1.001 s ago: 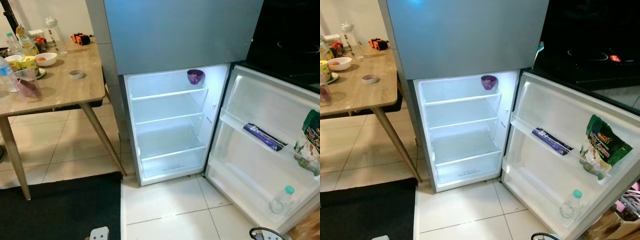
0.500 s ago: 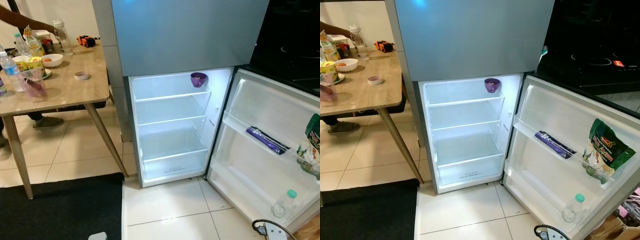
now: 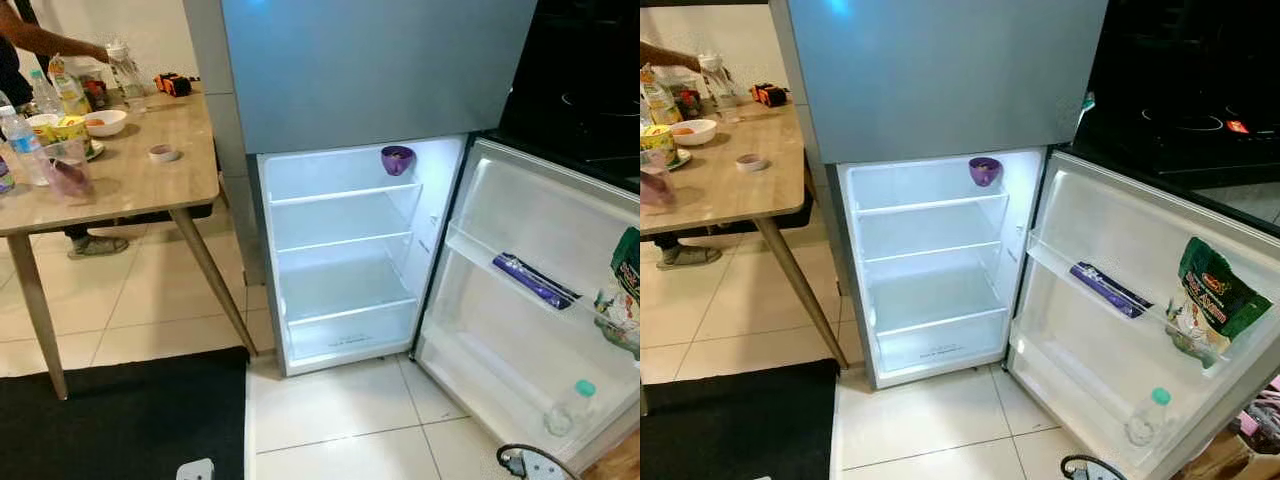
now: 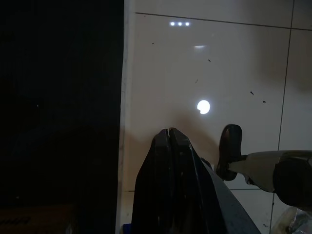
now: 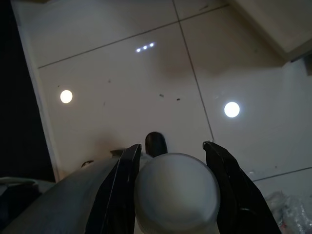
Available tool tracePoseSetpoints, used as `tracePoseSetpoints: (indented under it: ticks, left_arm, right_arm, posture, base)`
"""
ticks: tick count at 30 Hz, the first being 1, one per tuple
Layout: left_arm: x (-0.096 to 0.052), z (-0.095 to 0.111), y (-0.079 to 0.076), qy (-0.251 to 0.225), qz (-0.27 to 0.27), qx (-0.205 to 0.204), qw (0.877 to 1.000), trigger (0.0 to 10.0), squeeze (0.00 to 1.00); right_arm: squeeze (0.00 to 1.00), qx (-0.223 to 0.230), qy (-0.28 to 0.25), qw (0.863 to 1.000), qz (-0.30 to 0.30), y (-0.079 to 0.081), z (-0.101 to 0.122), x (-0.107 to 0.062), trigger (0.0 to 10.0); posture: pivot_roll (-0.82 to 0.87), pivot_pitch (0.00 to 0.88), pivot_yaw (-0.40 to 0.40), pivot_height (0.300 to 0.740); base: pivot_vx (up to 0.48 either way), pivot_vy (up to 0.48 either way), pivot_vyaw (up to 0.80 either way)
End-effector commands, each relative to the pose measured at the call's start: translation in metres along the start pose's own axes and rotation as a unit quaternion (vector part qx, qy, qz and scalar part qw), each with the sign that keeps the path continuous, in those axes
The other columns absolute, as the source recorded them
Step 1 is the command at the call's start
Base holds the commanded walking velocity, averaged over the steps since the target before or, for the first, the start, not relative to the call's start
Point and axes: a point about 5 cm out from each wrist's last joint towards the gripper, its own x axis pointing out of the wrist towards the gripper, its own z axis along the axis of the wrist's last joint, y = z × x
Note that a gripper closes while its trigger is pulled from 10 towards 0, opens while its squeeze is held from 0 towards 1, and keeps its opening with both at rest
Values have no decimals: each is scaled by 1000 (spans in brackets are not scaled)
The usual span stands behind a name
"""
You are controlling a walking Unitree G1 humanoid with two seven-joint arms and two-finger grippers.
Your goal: Restocking fridge
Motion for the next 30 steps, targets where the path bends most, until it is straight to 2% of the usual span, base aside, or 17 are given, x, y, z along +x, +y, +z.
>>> tracePoseSetpoints:
  ticks: [1, 11, 30]
  left_arm:
    - [0, -6, -3, 12, -3, 3, 1000, 10000, 0]
    - [-2, -12, -2, 21, -3, 9, 1000, 10000, 0]
    - [-1, -12, -5, 25, -11, 17, 999, 10000, 0]
  right_arm:
    - [0, -3, 4, 1000, -3, 0, -1, 0, 10000]
    - [0, -12, 27, 1000, -5, -2, -14, -3, 10000]
    - [0, -4, 39, 999, -12, -6, -25, -7, 10000]
  posture:
    - [-103, 0, 11, 740]
    - [-94, 0, 2, 740]
    - [-96, 0, 7, 740]
  base:
    - [0, 0, 0]
    - [0, 0, 0]
    - [0, 0, 0]
